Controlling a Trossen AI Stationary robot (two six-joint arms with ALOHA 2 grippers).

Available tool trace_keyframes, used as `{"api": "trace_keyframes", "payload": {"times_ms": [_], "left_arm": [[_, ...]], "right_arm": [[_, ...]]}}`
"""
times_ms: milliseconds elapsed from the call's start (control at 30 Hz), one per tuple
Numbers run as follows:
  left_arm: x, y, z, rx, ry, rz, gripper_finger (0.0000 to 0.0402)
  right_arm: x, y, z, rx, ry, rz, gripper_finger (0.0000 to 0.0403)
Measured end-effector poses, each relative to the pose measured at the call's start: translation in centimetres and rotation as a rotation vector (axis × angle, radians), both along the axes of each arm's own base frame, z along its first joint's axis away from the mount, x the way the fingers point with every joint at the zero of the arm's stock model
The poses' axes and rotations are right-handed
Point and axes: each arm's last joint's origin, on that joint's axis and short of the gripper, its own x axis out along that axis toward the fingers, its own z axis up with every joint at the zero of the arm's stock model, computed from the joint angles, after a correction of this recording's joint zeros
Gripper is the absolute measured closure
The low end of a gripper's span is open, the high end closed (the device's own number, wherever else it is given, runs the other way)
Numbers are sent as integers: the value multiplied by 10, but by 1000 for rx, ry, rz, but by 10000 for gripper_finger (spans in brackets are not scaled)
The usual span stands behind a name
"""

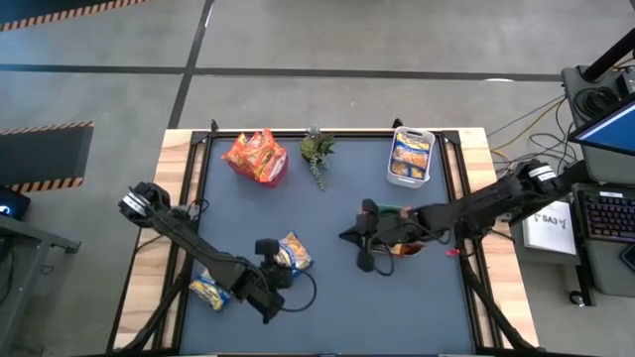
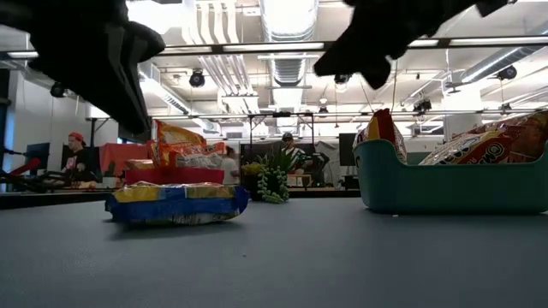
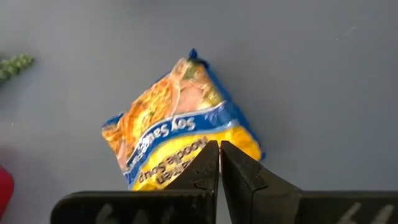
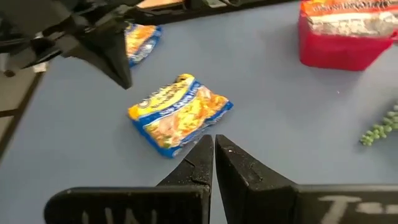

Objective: Sort Maruchan noodles
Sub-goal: Put the blue noodle pack into the white bin

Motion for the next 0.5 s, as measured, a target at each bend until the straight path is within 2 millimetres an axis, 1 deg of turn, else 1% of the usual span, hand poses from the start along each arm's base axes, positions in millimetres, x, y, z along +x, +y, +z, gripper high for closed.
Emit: {"api": "trace_keyframes", "payload": {"times_ms": [167,300,500], "left_arm": [[-6,6,-17,7,7,3,401],[-7,10,-32,-23,-27,14,401],[-8,11,-37,-38,-41,16,401]], "right_arm": [[26,-3,-3,-3,31,-30,394],[48,-5,-4,-21,71,-46,394],[80,-5,-13,-51,118,-45,394]]}}
